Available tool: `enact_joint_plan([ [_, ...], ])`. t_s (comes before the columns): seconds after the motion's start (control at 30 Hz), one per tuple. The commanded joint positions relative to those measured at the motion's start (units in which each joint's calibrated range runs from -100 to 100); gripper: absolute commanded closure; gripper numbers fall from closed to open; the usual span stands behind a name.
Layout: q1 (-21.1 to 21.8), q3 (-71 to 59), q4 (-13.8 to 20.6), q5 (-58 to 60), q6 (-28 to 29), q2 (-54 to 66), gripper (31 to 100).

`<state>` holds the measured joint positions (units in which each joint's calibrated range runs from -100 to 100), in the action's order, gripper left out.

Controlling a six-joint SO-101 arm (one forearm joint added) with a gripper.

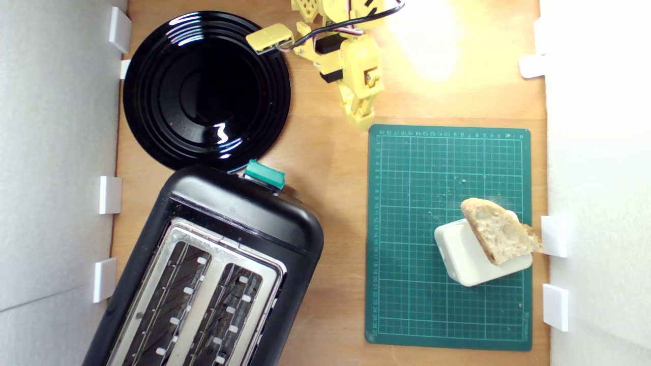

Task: Pick bread and place in toaster

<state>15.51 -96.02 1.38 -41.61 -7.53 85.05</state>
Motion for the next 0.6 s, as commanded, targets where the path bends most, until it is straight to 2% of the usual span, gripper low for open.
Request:
enact_joint_plan([
  [0.0,0.6,1.4,-2.1,10.3,-0.7,-5.5,98.7],
  [0.1,1.6,1.4,-3.7,17.7,-0.7,-11.6,98.7],
  [0.4,10.7,1.2,-3.4,39.1,-0.7,-34.2,98.6],
  [0.57,13.7,1.4,-2.8,50.1,-0.7,-43.1,98.6],
])
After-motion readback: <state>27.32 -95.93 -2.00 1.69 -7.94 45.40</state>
